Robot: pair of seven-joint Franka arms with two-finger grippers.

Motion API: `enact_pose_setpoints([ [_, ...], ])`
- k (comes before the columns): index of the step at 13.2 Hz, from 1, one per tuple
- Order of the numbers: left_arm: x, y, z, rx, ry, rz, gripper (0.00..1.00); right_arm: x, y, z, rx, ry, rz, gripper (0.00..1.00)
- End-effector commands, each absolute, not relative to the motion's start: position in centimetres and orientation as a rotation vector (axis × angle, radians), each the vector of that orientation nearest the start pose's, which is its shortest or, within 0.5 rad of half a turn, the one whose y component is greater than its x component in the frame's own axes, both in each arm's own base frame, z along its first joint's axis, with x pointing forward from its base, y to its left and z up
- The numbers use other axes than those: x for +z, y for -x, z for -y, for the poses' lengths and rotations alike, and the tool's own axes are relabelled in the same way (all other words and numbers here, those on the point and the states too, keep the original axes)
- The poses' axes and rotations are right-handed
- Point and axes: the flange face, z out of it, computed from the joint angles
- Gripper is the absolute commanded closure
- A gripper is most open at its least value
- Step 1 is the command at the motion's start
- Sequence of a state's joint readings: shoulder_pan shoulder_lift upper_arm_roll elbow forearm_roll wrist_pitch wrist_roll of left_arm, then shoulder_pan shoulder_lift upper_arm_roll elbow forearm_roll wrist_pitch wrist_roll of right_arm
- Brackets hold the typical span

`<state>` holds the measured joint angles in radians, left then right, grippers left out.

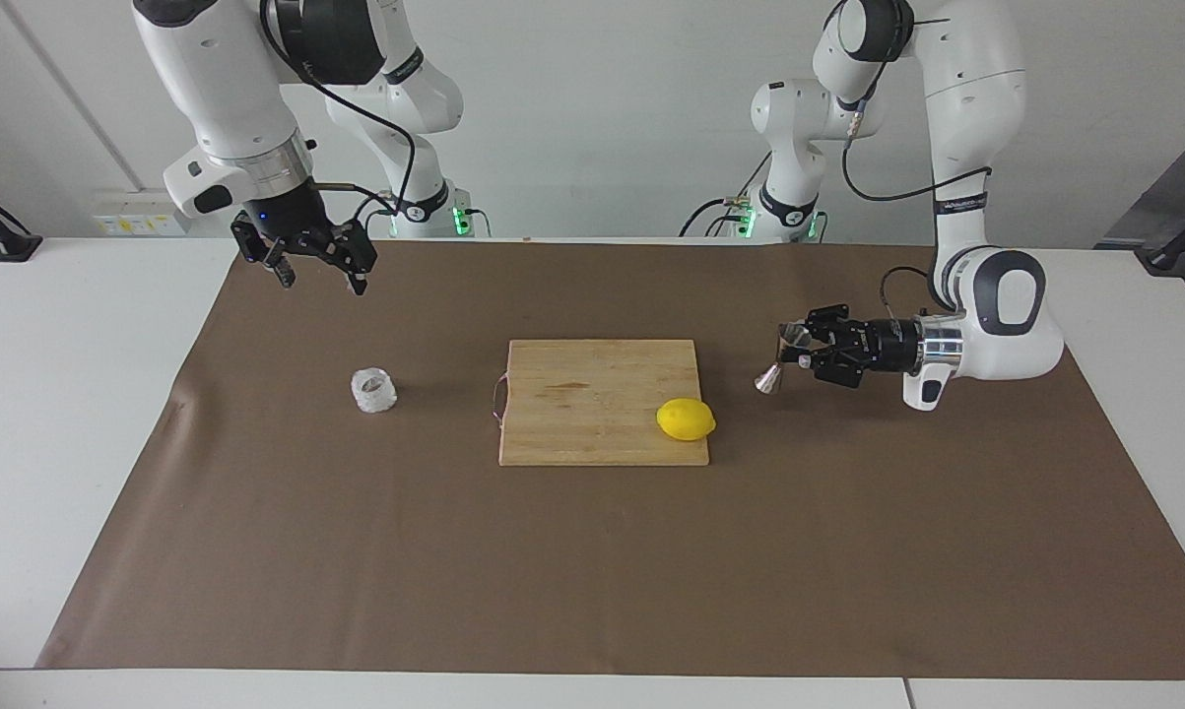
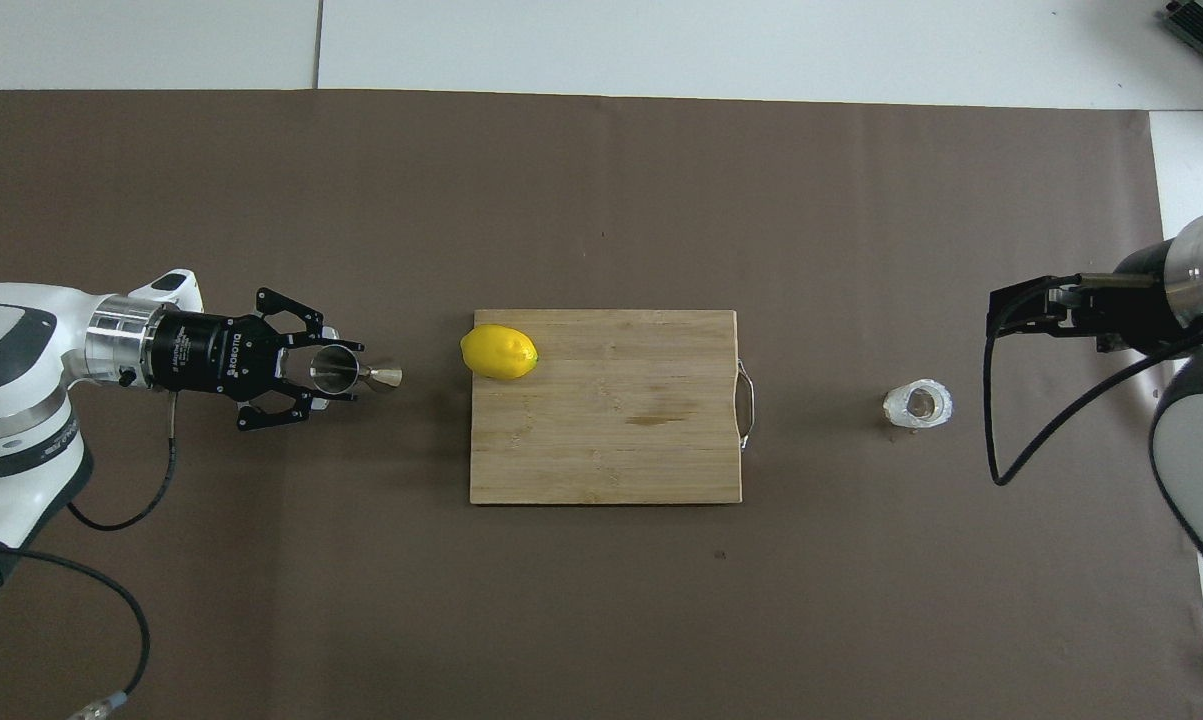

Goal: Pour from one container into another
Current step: 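Lift the steel cup with the left gripper toward the cutting board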

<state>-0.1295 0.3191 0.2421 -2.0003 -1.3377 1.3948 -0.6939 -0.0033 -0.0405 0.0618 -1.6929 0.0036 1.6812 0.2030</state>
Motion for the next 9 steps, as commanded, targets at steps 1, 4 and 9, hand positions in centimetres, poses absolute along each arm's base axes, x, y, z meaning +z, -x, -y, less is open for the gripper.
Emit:
enact_pose_setpoints([
  [1,34.7,-54.8,10.3,-1.215,-1.433,-1.202,1.00,60.0,-54.7,-3.0,-0.028,3.131,-0.205,0.00],
  [4,35.0,-55.4,15.1,-1.188,-1.362,-1.315,1.00,60.0,-54.7,-3.0,-0.028,3.131,-0.205,0.00],
  [9,34.6,-54.1,24.6,-1.123,-1.260,-1.410,1.00,60.0,-54.7,-3.0,-0.029,3.133,-0.205,0.00],
])
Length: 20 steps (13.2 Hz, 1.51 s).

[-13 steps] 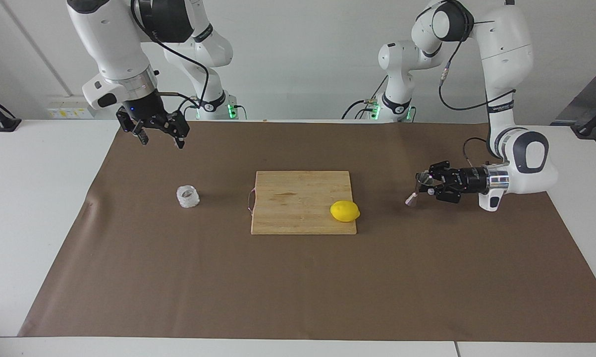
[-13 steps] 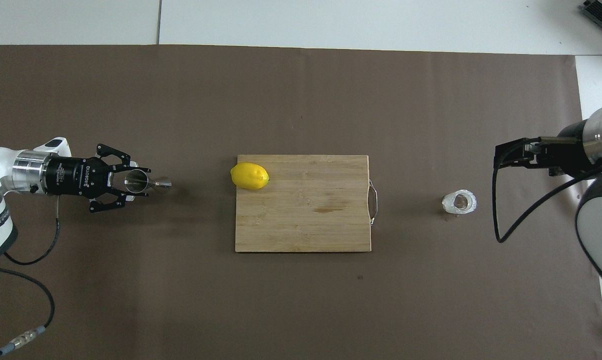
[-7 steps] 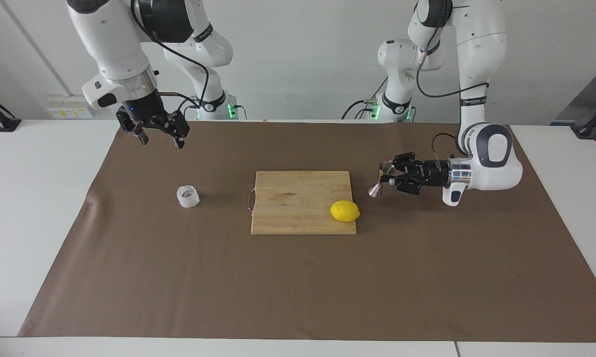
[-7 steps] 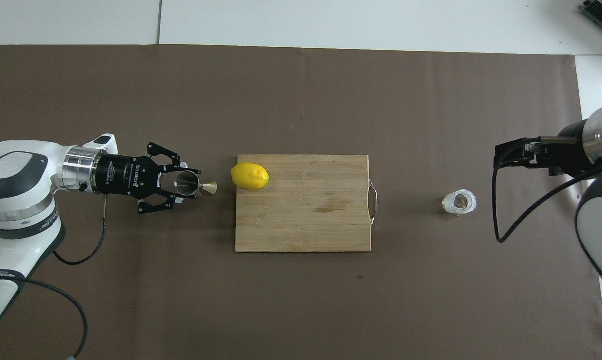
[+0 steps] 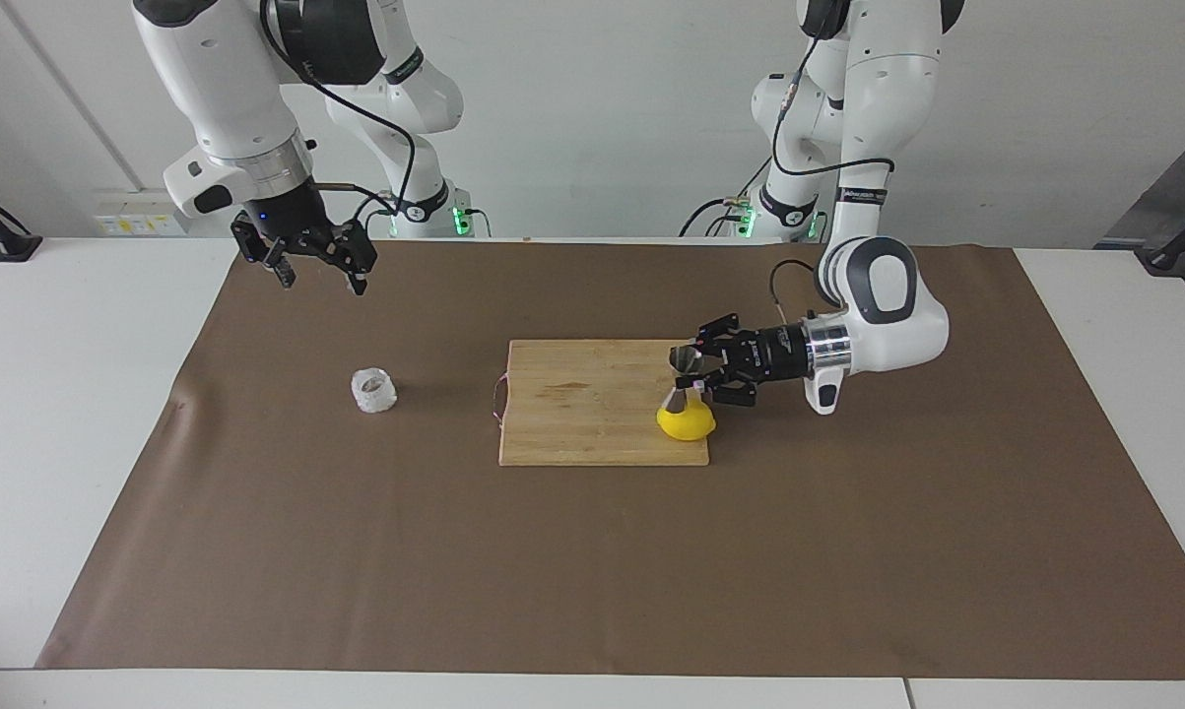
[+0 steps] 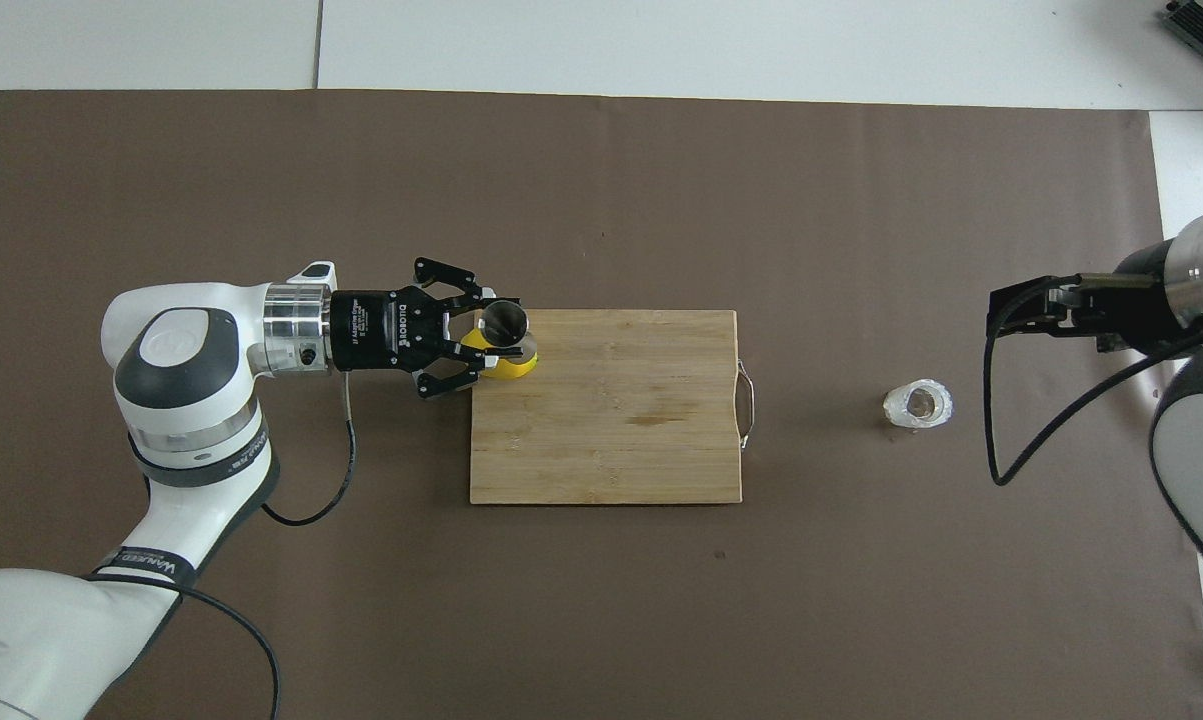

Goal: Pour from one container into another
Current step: 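Lower the steel cup onto the board and open the left gripper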

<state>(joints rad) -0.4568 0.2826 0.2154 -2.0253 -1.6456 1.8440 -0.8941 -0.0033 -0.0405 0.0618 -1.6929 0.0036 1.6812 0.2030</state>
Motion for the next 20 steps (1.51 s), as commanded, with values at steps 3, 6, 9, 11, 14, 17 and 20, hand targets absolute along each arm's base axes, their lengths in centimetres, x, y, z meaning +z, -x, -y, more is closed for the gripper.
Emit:
enact_pose_setpoints([
  [3,33.8,-52.6,28.9,-1.060,-1.244,-1.447,1.00,60.0,-54.7,-3.0,-0.028,3.131,-0.205,0.00],
  [6,32.1,-50.5,31.5,-0.983,-1.174,-1.426,1.00,60.0,-54.7,-3.0,-0.028,3.131,-0.205,0.00],
  [9,30.6,-49.4,31.7,-0.893,-1.163,-1.396,1.00,60.0,-54.7,-3.0,-0.028,3.131,-0.205,0.00],
  [11,30.4,-49.0,32.2,-0.895,-1.144,-1.400,1.00,60.0,-54.7,-3.0,-0.029,3.133,-0.205,0.00],
  [14,29.3,-48.3,32.2,-0.842,-1.164,-1.431,1.00,60.0,-54.7,-3.0,-0.028,3.131,-0.205,0.00],
  [17,28.0,-47.1,32.7,-0.797,-1.165,-1.454,1.00,60.0,-54.7,-3.0,-0.029,3.133,-0.205,0.00],
  [20,27.5,-46.4,33.2,-0.798,-1.155,-1.471,1.00,60.0,-54.7,-3.0,-0.028,3.131,-0.205,0.00],
])
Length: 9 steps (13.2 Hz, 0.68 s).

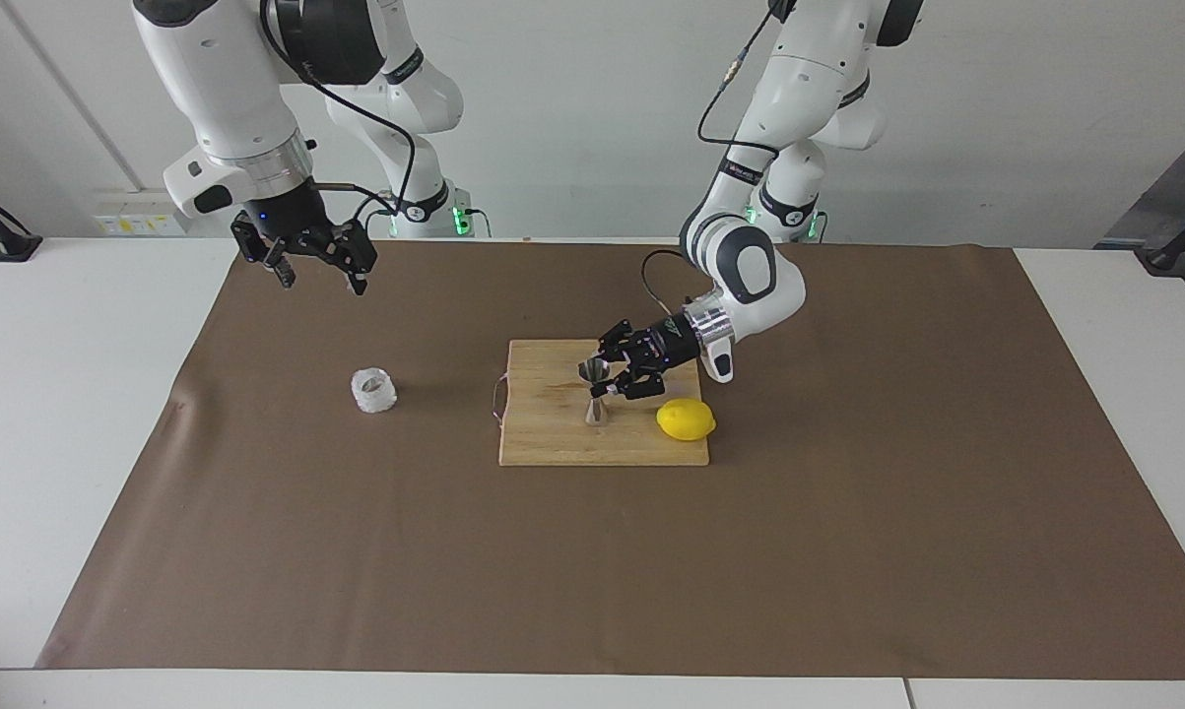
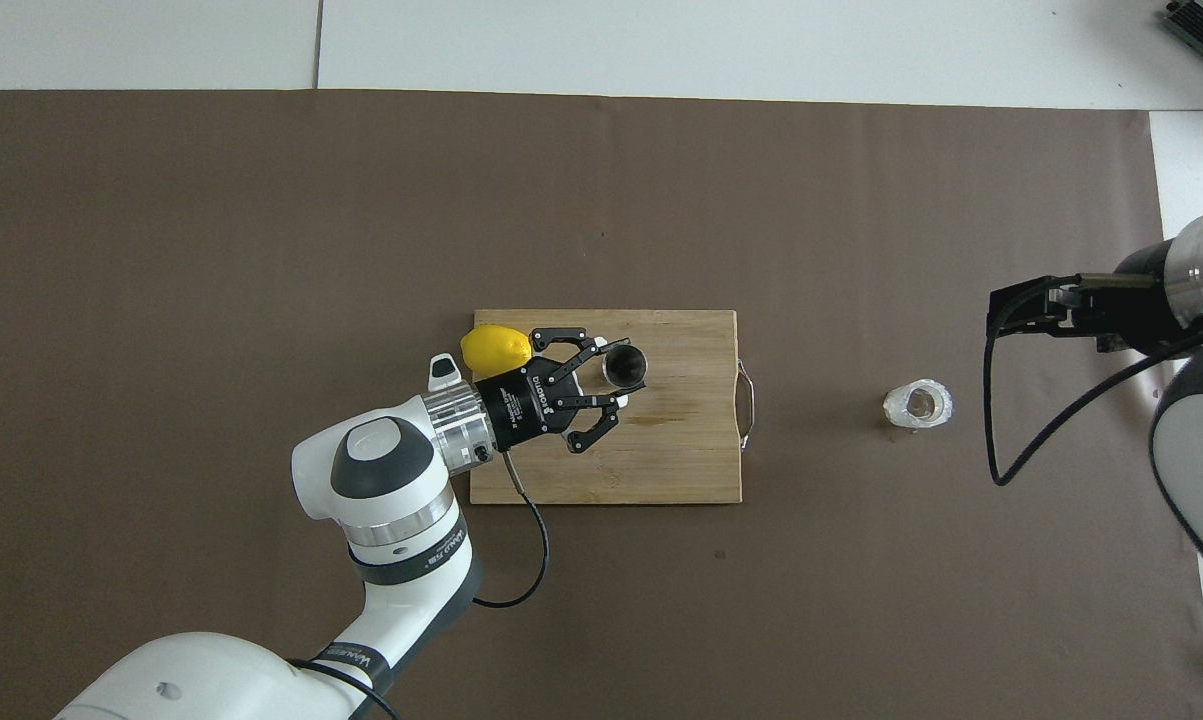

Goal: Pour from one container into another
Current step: 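Lower the steel cup onto the board and open the left gripper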

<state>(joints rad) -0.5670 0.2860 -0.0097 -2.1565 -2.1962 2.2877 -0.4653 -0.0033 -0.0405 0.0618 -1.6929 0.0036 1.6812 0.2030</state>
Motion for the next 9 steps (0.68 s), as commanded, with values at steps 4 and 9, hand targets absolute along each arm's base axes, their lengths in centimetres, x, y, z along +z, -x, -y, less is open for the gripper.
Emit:
enact_pose_setpoints([
  [4,27.39,-46.36,33.18,-0.786,-1.159,-1.461,0.54,59.97,-54.72,-2.96,-0.029,3.133,-0.205,0.00],
  [9,27.48,-46.88,32.55,-0.754,-1.175,-1.438,0.00,59.97,-54.72,-2.96,-0.029,3.133,-0.205,0.00],
])
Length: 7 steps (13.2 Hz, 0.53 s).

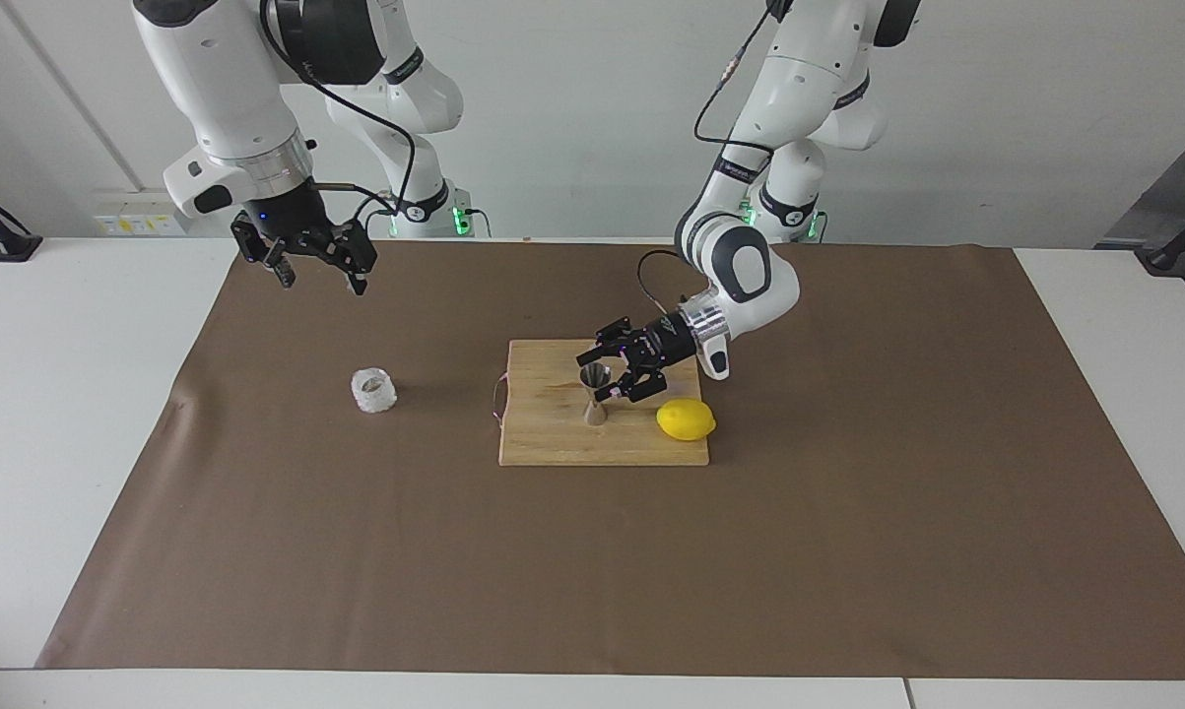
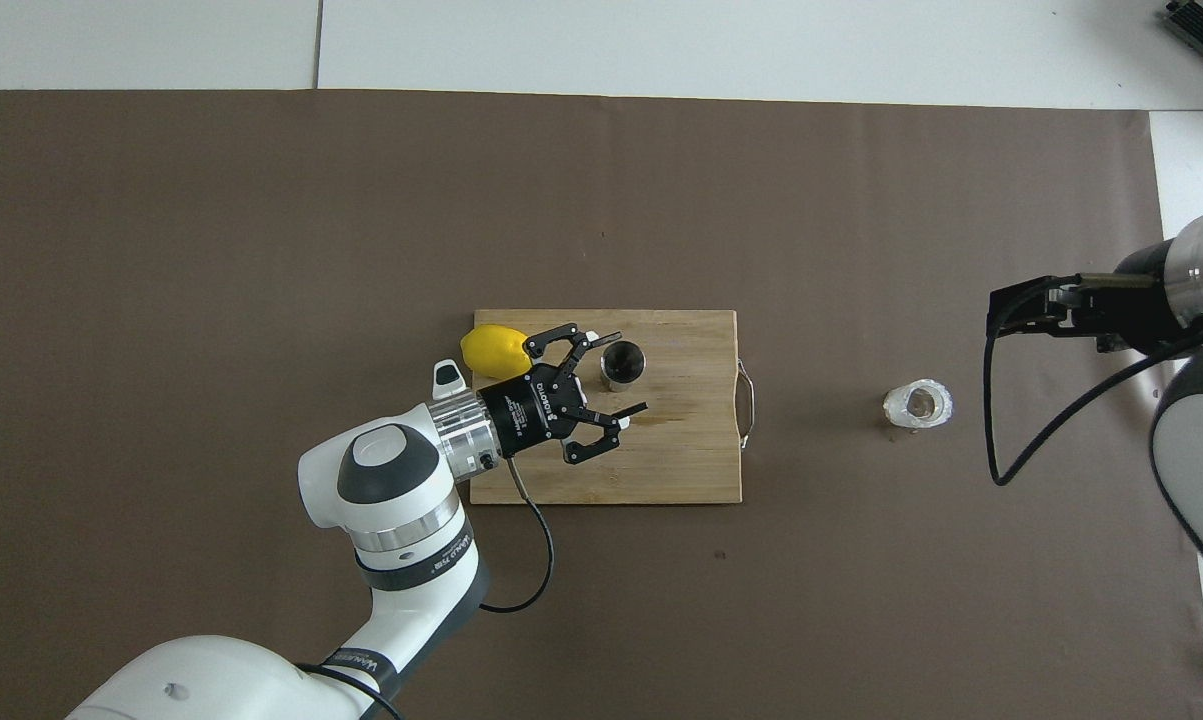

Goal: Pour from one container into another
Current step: 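Lower the steel cup onto the board and open the left gripper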

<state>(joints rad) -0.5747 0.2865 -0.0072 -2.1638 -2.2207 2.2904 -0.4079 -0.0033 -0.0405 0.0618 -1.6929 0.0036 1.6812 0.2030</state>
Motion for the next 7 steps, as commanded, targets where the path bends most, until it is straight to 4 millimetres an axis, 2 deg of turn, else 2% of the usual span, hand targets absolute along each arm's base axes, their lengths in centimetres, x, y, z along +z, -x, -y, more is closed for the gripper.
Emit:
enact_pose_setpoints([
  [1,27.6,-47.0,32.4,-0.755,-1.176,-1.431,0.00,60.0,-54.7,-3.0,-0.029,3.133,-0.205,0.00],
  [3,28.0,-47.3,32.2,-0.768,-1.182,-1.403,0.00,60.0,-54.7,-3.0,-0.029,3.133,-0.205,0.00],
  [7,29.3,-48.8,29.1,-0.751,-1.310,-1.319,0.00,60.0,-54.7,-3.0,-0.028,3.131,-0.205,0.00],
])
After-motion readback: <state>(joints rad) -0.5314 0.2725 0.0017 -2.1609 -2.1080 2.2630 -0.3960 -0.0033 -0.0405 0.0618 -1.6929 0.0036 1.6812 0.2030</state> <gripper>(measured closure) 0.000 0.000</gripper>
